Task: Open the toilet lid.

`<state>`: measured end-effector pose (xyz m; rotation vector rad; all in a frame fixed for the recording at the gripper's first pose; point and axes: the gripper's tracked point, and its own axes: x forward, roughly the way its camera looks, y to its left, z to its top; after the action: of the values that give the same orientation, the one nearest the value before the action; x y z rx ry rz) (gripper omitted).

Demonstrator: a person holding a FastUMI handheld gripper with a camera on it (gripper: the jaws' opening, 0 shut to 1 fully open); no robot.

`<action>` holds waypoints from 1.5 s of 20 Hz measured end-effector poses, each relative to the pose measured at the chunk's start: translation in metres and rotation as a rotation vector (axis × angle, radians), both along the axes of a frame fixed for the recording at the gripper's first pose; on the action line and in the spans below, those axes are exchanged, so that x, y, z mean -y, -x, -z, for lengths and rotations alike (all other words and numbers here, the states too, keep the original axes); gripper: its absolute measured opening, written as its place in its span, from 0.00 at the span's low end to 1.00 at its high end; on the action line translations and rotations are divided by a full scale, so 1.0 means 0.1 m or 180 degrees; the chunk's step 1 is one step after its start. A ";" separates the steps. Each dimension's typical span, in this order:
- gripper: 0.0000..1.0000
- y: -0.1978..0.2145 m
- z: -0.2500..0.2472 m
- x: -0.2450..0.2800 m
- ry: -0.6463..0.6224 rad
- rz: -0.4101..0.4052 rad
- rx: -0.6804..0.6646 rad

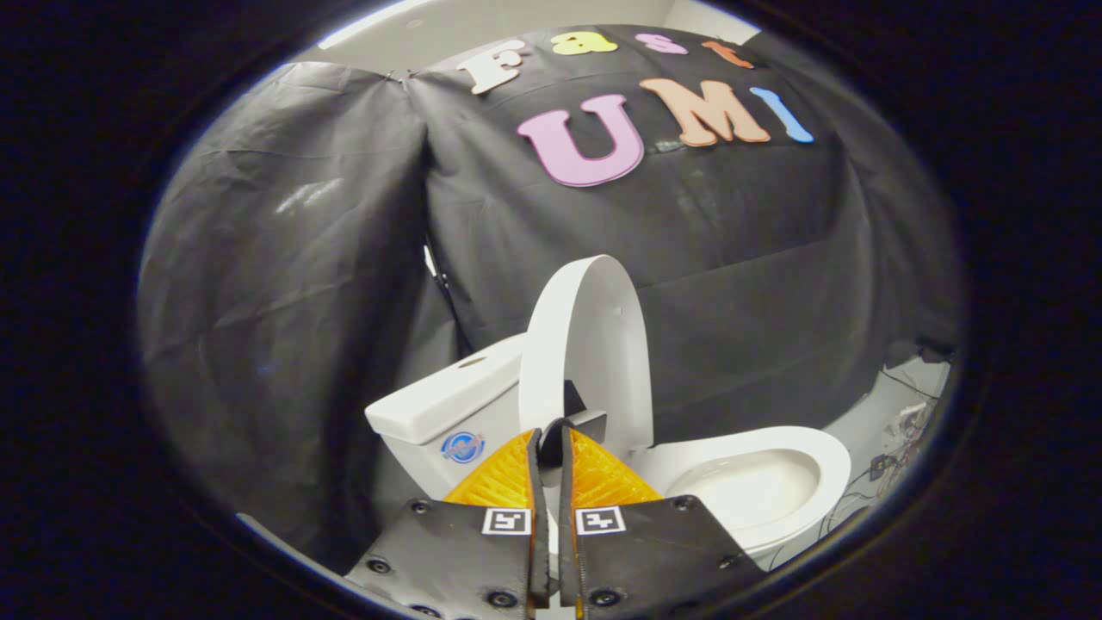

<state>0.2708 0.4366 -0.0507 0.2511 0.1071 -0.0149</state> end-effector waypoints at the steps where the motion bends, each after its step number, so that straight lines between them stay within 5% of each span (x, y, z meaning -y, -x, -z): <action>1: 0.05 -0.04 -0.01 -0.07 0.0005 -0.0055 0.0006; 9: 0.05 -0.32 0.05 -0.58 0.0163 -0.0417 -0.0031; 21: 0.07 -0.36 0.06 -0.61 0.0330 -0.0482 -0.0011; 25: 0.24 -0.30 0.00 -0.65 0.0450 -0.0730 0.0019; 30: 0.63 -0.18 -0.43 -0.28 0.0469 -0.0572 0.0366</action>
<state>0.2887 0.4645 -0.0082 0.0940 0.0138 0.1694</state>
